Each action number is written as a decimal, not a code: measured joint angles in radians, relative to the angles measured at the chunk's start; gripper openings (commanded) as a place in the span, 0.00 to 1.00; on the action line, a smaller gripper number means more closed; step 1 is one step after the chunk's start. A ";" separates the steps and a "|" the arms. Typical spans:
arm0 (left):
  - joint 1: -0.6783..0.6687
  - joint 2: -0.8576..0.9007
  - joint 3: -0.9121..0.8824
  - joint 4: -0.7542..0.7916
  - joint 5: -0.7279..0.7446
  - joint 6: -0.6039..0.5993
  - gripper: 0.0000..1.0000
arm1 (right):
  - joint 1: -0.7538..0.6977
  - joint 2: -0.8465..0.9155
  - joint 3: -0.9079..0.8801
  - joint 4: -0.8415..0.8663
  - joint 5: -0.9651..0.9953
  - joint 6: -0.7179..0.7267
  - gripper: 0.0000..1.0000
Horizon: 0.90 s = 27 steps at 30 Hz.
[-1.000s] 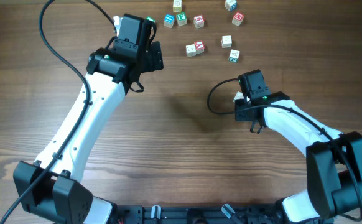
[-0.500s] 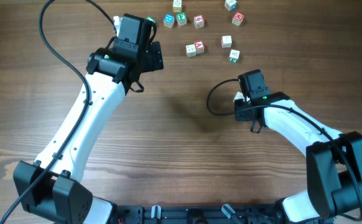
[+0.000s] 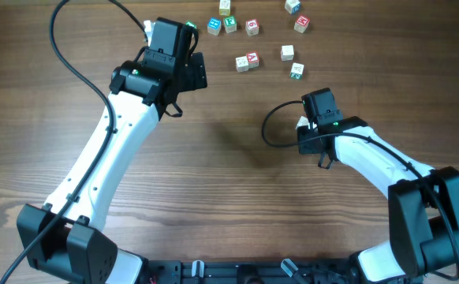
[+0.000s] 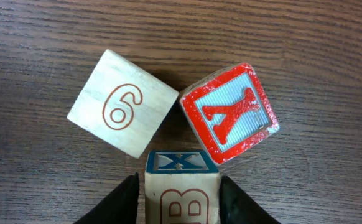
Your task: Form a circle
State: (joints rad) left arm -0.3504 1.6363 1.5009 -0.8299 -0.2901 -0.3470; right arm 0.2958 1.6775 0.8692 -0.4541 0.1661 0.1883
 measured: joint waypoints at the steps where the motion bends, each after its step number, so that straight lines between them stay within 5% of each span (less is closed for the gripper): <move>1: 0.000 0.000 0.000 0.000 0.000 0.000 1.00 | 0.000 0.000 0.000 0.000 0.000 0.000 0.38; 20: 0.000 0.000 0.000 0.000 0.000 0.000 1.00 | 0.000 0.000 0.000 0.011 0.000 0.000 0.37; 27: 0.000 0.000 0.000 0.000 0.000 0.000 1.00 | 0.000 0.000 0.000 0.007 0.004 -0.003 0.46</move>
State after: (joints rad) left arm -0.3504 1.6363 1.5009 -0.8299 -0.2901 -0.3470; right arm 0.2958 1.6775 0.8692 -0.4473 0.1703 0.1848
